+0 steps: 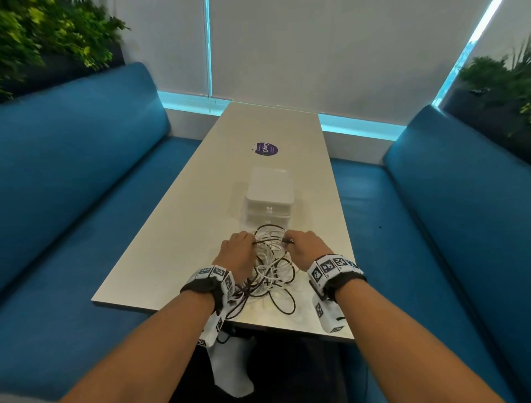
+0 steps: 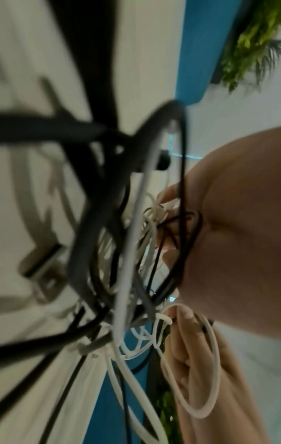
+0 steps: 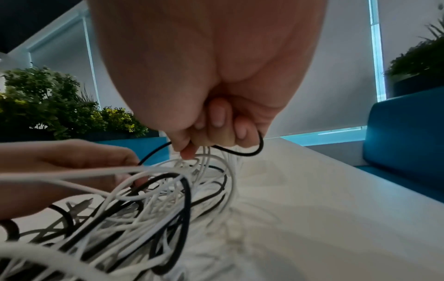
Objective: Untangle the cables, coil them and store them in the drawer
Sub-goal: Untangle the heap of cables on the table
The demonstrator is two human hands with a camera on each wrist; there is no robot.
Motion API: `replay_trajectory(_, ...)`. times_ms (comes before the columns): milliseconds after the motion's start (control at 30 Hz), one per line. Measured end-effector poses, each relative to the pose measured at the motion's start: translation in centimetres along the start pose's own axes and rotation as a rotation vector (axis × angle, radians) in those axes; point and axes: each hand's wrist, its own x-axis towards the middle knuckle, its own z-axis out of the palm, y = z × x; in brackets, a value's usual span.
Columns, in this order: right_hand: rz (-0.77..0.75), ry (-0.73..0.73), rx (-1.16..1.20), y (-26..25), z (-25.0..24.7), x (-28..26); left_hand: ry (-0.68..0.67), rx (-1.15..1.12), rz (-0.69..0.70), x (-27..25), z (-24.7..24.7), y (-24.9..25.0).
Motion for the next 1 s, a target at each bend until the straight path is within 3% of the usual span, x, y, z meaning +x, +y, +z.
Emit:
replay_trajectory(133,0.021,-0.027,0.022,0.3,1.1,0.8,-0.077,-0.158,-0.023,-0.3,0.9,-0.9)
replay_trajectory(400,0.052,-0.047,0.059,0.9,2.4,2.4,-0.363,-0.163,-0.012,0.3,-0.5,-2.0)
replay_trajectory(667,0.092,-0.061,0.049,1.2,3.2,3.2,-0.548,-0.144,0.041,0.8,-1.7,-2.6)
replay_trajectory(800,0.104,-0.054,0.046,1.1,3.1,3.3,-0.53,0.041,0.149,0.8,-1.3,-3.3)
replay_trajectory(1000,0.116,-0.022,0.036,1.2,2.9,2.8,-0.377,0.073,0.196,2.0,-2.4,-4.0)
